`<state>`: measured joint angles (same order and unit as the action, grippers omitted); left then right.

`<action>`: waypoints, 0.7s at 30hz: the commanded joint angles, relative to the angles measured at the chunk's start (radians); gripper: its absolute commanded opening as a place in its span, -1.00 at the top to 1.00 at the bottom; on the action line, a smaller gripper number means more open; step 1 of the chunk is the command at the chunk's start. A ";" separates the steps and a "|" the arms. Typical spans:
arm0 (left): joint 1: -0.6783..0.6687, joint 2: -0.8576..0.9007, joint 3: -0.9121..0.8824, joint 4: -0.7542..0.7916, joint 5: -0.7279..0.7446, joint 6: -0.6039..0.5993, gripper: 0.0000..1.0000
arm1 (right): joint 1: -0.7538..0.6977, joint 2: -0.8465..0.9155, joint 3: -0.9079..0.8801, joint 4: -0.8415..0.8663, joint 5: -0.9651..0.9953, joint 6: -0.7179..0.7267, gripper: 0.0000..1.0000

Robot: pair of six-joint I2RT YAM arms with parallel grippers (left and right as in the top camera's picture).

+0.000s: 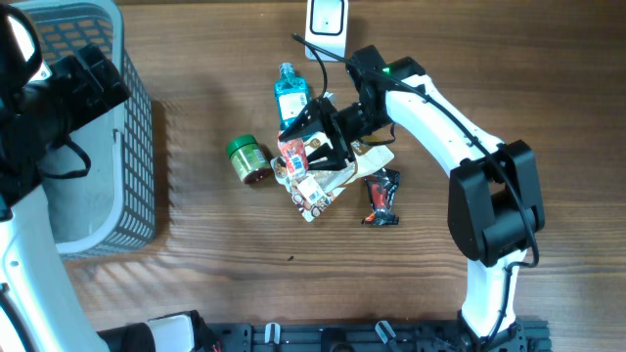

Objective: Scan the item barcode

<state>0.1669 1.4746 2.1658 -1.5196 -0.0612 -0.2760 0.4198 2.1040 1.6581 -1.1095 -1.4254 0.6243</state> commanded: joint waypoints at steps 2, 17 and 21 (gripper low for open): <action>0.008 0.008 0.009 -0.001 0.012 -0.002 -1.00 | -0.003 -0.029 0.020 0.031 -0.057 0.033 -0.33; 0.008 0.008 0.009 -0.001 0.012 -0.001 -1.00 | -0.003 -0.029 0.020 0.198 -0.080 0.164 -0.39; 0.008 0.008 0.009 -0.001 0.012 -0.002 -1.00 | -0.003 -0.029 0.020 0.213 -0.080 0.165 -0.33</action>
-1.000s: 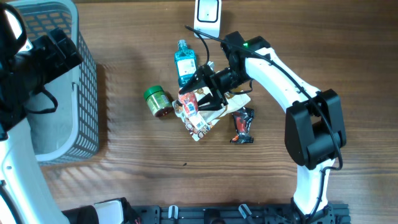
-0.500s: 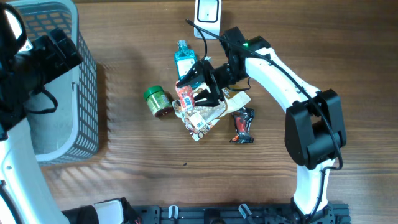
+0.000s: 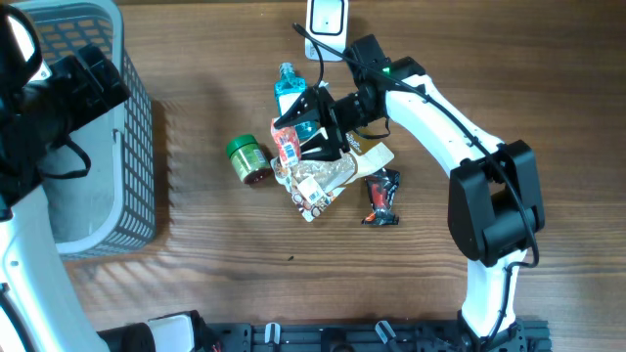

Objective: Scan the item barcode

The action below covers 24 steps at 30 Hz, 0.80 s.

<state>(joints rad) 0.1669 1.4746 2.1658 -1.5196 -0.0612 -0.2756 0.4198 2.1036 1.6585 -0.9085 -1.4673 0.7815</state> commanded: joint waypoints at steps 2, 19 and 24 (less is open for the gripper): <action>0.008 0.008 0.009 -0.001 0.012 -0.002 -1.00 | -0.003 -0.029 0.020 0.039 -0.038 0.014 -0.33; 0.008 0.008 0.009 -0.001 0.011 -0.002 -1.00 | -0.063 -0.028 0.020 1.080 0.286 0.073 -0.49; 0.008 0.008 0.009 -0.001 0.012 -0.002 -1.00 | -0.066 -0.029 0.020 0.794 0.518 -0.131 -0.36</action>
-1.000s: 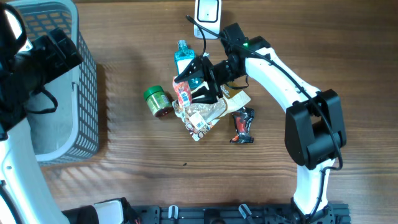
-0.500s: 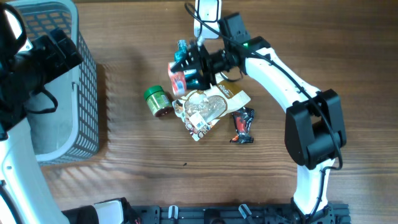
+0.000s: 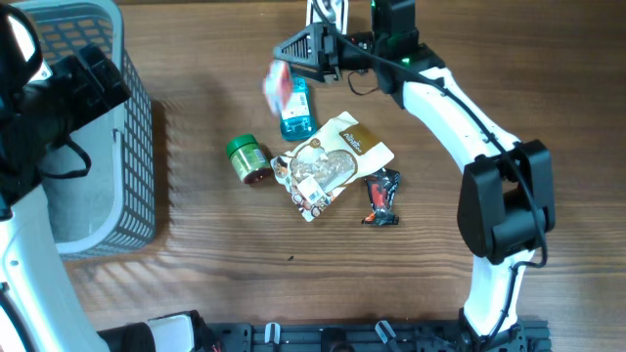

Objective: Scan the item barcode

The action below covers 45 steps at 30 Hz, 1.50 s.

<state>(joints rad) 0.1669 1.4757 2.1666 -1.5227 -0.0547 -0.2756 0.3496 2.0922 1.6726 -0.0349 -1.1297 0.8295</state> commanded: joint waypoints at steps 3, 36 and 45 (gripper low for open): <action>0.008 0.006 0.008 0.002 0.005 -0.002 -1.00 | 0.004 -0.017 0.006 -0.212 0.234 -0.233 -0.33; 0.008 0.006 0.008 0.002 0.005 -0.002 -1.00 | 0.409 0.043 0.098 -0.718 1.215 -0.441 -0.99; 0.008 0.006 0.008 0.002 0.005 -0.002 -1.00 | 0.419 0.100 0.098 -0.697 1.213 -0.436 -1.00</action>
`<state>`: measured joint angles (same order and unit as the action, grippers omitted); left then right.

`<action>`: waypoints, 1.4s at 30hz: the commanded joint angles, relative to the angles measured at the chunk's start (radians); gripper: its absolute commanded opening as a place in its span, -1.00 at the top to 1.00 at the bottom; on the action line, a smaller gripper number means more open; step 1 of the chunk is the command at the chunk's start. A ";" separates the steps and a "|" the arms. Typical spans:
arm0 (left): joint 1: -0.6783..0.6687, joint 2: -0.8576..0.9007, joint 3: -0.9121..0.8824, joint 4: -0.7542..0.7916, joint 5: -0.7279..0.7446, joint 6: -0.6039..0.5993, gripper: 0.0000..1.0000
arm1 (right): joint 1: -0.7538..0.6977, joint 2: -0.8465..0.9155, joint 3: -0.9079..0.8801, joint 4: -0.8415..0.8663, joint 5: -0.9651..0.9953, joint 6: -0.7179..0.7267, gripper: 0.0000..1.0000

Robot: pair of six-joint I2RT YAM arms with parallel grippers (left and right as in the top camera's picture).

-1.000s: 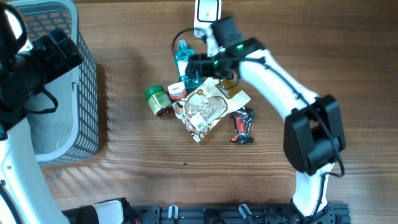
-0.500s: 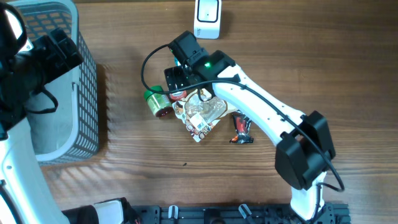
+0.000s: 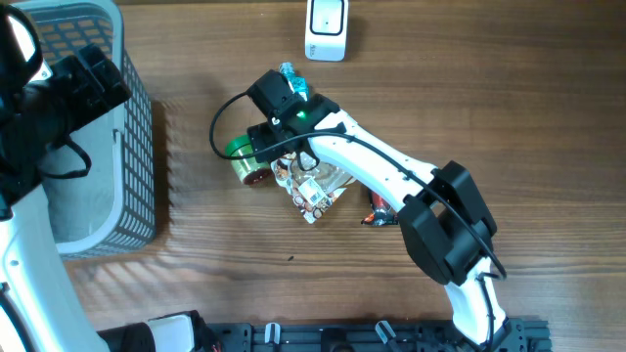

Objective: Scan the item barcode

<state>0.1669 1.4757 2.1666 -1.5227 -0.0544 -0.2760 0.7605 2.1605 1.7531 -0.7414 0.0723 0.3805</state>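
My right arm reaches left across the pile, with its wrist [image 3: 282,103] over the blue bottle [image 3: 288,71]. The right gripper [image 3: 270,149] points down beside the green can [image 3: 242,156]; its fingers are hidden under the wrist, so its state and any load do not show. The red-and-white packet is not visible. The white scanner [image 3: 326,18] stands at the far edge. A tan snack bag [image 3: 315,188] and a dark wrapper [image 3: 380,209] lie under the arm. My left arm [image 3: 68,93] rests over the basket, its fingers unclear.
A grey mesh basket [image 3: 137,147] stands at the left side of the wooden table. The scanner's black cable [image 3: 217,137] loops out beside the right wrist. Arm bases sit along the near edge.
The right gripper was up by the scanner holding the red-and-white packet; now it is down to the left, over the green can and pile. The packet no longer shows. The left arm is unmoved.
The right gripper was shut on a red-and-white packet in the pile. Then it held the packet slightly raised, then by the scanner at the far edge. Now the arm is swung left over the can, the packet hidden.
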 commanded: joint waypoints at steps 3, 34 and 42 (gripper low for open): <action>0.008 0.006 0.008 0.002 0.005 -0.002 -1.00 | 0.011 0.060 0.018 0.026 0.011 0.011 -0.99; 0.008 0.006 0.008 0.002 0.005 -0.001 -1.00 | -0.245 -0.037 0.270 -0.584 -0.669 0.146 0.32; 0.008 0.006 0.008 0.002 0.005 -0.002 -1.00 | -0.399 -0.037 -0.069 -0.467 -0.719 0.309 0.24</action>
<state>0.1669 1.4765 2.1666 -1.5227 -0.0544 -0.2760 0.3733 2.1296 1.7874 -1.2381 -0.5945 0.6117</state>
